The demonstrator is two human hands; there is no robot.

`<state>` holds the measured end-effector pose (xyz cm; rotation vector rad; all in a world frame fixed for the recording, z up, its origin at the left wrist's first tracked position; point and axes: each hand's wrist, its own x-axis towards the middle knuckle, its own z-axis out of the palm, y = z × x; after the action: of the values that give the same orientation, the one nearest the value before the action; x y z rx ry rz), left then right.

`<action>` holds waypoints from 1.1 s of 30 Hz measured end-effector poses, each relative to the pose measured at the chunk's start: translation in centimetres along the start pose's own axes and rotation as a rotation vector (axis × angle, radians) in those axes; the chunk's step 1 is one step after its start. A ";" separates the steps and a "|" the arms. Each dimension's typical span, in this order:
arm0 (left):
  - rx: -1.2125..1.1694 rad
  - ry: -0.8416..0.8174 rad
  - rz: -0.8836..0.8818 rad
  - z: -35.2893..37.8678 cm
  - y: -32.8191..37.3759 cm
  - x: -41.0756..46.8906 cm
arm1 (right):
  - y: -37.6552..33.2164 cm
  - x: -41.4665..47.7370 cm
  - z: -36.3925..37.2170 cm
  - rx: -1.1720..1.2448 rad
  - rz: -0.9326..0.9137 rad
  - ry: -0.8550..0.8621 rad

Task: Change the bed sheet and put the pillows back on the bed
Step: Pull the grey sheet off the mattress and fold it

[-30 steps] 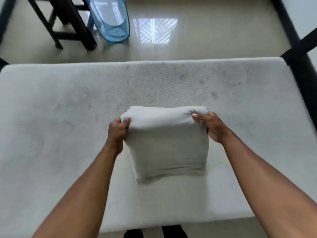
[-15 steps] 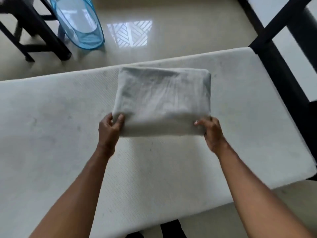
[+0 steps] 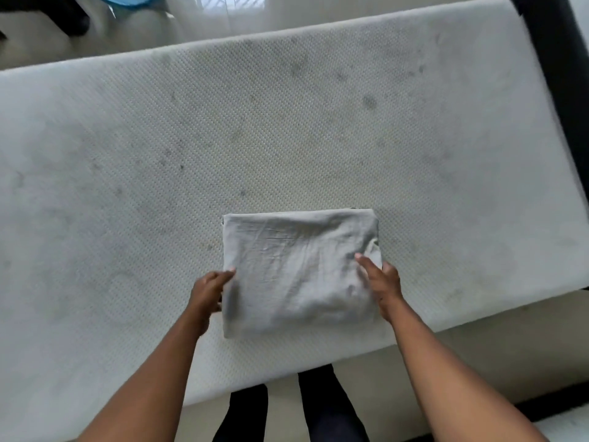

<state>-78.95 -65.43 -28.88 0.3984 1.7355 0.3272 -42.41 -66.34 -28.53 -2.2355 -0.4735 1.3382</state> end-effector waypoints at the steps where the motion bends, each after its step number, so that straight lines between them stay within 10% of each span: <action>1: 0.014 0.026 0.035 0.2 1.0 0.9 | -0.4 1.1 0.1 -0.040 -0.032 0.028; 7: 0.103 0.288 0.301 1.7 2.8 3.7 | -2.6 3.1 0.7 -0.246 -0.290 0.164; 17: 0.269 0.271 0.154 3.1 -6.7 -4.3 | 5.4 -4.0 -1.8 -0.416 -0.117 -0.019; 23: 0.454 0.328 0.190 2.4 -6.6 -3.4 | 6.4 -2.7 -3.9 -0.651 -0.090 0.348; 27: 0.770 0.533 0.524 4.1 -4.4 -4.2 | 4.0 -3.5 -1.3 -0.749 -0.504 0.380; 33: 1.222 0.247 1.060 7.2 -2.4 -1.5 | 2.6 -3.1 5.7 -1.078 -1.055 -0.033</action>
<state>-71.86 -68.20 -29.97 2.2517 1.6389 -0.0085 -48.81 -68.82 -30.08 -1.9538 -2.3792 0.5235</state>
